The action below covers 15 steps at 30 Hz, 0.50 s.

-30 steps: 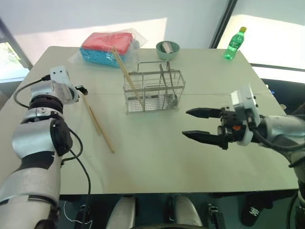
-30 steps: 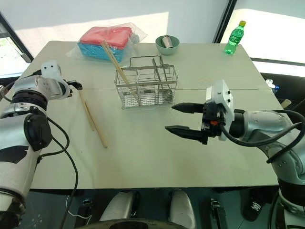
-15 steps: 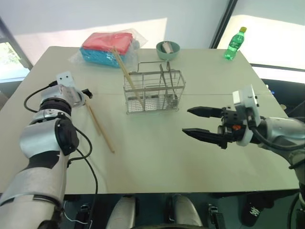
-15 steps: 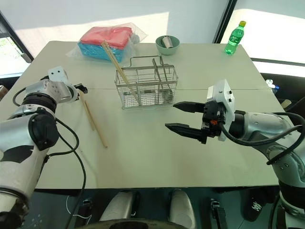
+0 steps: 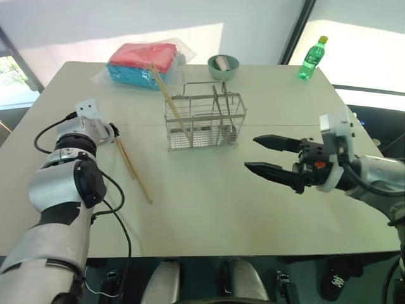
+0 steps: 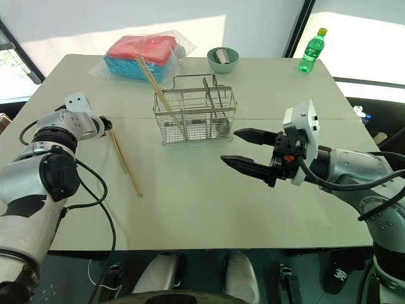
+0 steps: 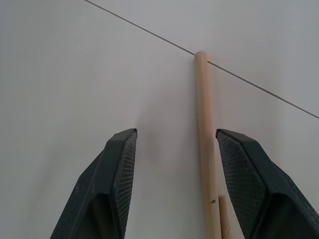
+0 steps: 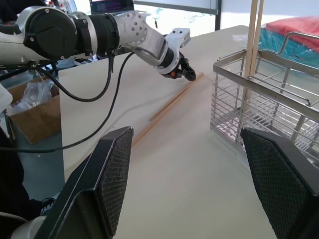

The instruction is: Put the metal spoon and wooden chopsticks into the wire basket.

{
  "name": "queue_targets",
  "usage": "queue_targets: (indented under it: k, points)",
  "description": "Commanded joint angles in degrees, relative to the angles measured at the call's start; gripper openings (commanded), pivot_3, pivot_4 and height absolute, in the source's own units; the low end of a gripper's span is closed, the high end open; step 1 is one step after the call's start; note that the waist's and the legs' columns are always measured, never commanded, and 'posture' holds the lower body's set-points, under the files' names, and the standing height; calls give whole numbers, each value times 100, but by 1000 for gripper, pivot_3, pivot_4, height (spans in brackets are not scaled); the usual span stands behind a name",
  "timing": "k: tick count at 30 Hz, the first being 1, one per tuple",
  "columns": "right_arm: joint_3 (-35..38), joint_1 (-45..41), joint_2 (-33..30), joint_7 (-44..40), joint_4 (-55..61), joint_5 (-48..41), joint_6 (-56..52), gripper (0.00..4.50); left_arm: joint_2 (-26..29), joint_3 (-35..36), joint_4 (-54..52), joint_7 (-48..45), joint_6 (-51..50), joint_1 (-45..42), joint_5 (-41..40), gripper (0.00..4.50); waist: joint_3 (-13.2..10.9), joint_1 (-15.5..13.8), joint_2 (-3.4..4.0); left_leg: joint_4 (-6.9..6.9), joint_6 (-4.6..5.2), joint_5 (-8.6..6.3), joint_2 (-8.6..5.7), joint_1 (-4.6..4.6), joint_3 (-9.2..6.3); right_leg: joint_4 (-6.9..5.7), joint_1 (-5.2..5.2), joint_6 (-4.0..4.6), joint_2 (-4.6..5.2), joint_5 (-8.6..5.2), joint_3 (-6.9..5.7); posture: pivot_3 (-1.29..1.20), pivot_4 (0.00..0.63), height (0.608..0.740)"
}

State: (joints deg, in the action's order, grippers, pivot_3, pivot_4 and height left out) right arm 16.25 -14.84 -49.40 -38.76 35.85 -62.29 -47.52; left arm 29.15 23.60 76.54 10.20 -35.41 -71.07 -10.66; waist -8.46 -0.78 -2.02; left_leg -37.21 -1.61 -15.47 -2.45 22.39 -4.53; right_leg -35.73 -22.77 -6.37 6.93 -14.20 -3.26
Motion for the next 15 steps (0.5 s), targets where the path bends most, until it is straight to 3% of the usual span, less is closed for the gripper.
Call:
queue_targets:
  k: [1,7,10,14,15]
  points:
    - [217,-151,-29,139,72,-233,31,3575,-12,42,-12,6,113,35,1,2661,0,0,0,0,0,0,0,0,1,0,0,0,0,0,0,0,150,667]
    - [244,-168,-43,309,66,-370,28,3575,-29,90,-4,24,157,47,-27,2661,1,-2,-1,-1,0,0,0,-1,1,0,0,0,1,0,0,0,150,667]
    - [271,-151,-40,388,86,-455,28,3575,-30,131,-3,64,187,40,-55,1791,1,-2,-1,0,0,0,0,-1,1,-1,0,0,1,0,0,0,150,667]
    - [300,-151,-61,479,85,-566,28,3575,-30,224,-2,143,235,36,-82,31,1,-1,-1,-1,0,0,0,-1,1,-1,0,0,1,0,0,0,150,667]
    - [307,-151,-69,491,84,-585,29,3575,-32,239,-2,152,240,35,-81,31,1,-1,-1,-1,0,0,0,-1,1,-1,0,0,1,0,0,0,150,667]
